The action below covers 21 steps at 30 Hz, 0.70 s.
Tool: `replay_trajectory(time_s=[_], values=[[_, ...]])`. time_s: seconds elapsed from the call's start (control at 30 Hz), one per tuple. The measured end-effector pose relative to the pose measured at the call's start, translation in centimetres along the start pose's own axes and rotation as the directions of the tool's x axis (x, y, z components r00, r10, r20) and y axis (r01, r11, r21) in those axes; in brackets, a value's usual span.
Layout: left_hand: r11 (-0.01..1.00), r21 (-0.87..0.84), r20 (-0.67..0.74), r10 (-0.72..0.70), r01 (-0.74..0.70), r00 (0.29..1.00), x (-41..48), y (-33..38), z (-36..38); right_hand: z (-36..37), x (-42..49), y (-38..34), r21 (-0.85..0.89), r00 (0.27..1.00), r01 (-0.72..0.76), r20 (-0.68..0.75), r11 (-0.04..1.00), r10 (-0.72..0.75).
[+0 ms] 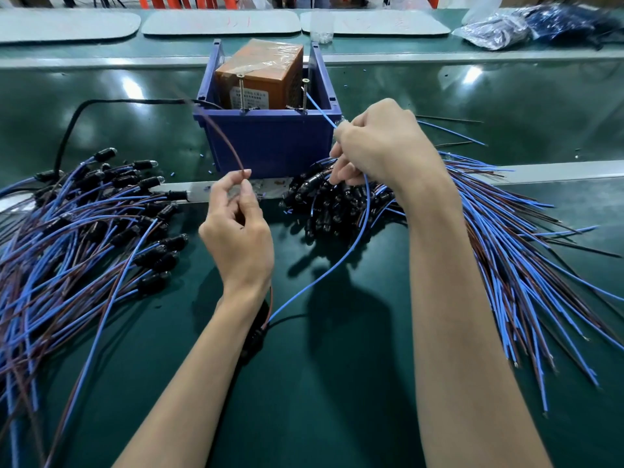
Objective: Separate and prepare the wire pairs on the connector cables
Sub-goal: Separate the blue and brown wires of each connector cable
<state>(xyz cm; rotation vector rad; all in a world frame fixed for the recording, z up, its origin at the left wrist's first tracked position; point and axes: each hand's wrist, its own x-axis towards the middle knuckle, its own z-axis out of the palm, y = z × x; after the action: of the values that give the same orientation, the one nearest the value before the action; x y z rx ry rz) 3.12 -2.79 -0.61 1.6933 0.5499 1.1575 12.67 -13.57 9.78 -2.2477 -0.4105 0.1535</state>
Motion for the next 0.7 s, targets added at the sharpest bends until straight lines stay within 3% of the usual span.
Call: replay_trajectory(time_s=[0.43,0.7], values=[[0.997,0.055,0.173,-0.060,0.051,0.983,0.16,-0.83,0.27,-0.09,-0.39,-0.20,-0.017,1.000,0.010,0.012,1.000,-0.010],[0.995,0.088,0.346,-0.077,0.050,0.935,-0.04,-0.41,0.23,-0.51,-0.79,-0.43,0.005,0.998,0.011,0.061,1.000,-0.011]])
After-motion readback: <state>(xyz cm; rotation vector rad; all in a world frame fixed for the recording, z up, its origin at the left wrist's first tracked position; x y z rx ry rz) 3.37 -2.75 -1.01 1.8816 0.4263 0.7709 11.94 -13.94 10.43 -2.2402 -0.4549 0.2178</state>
